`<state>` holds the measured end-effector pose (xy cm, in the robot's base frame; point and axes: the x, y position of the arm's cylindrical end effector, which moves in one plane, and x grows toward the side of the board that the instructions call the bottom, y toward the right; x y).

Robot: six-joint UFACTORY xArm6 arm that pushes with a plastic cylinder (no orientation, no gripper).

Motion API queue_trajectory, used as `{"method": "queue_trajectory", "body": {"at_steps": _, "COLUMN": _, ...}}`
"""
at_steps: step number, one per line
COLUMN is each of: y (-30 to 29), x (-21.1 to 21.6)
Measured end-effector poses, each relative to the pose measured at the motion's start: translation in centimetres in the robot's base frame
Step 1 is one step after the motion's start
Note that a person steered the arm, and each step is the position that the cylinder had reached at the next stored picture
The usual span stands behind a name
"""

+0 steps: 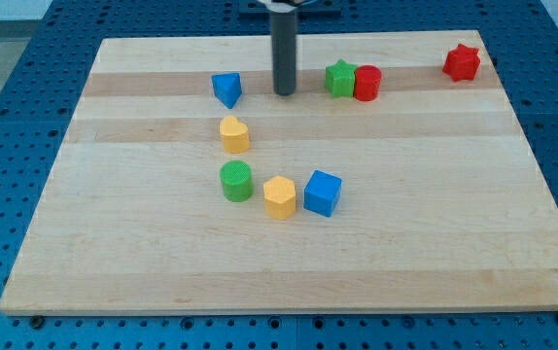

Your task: Move the arm in between blue triangle and green star

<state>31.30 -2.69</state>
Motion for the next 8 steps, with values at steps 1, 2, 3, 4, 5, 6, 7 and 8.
{"method": "queue_trajectory", "body": {"at_steps": 1, "y": -3.0, "x": -0.9}}
{"method": "queue_trajectory", "body": {"at_steps": 2, "y": -2.1, "x": -2.5}}
{"method": "queue_trajectory", "body": {"at_steps": 3, "y": 0.0, "x": -3.4}}
{"method": "queue_trajectory", "body": {"at_steps": 4, "y": 1.2, "x": -3.4}}
{"method": "queue_trajectory", "body": {"at_steps": 5, "y": 2.1, "x": -3.4}}
{"method": "queue_trajectory", "body": {"at_steps": 6, "y": 2.5, "x": -3.4}}
{"method": "queue_trajectory", "body": {"at_steps": 7, "y": 2.5, "x": -3.4}}
{"method": "queue_trajectory", "body": {"at_steps": 8, "y": 2.5, "x": -3.4}}
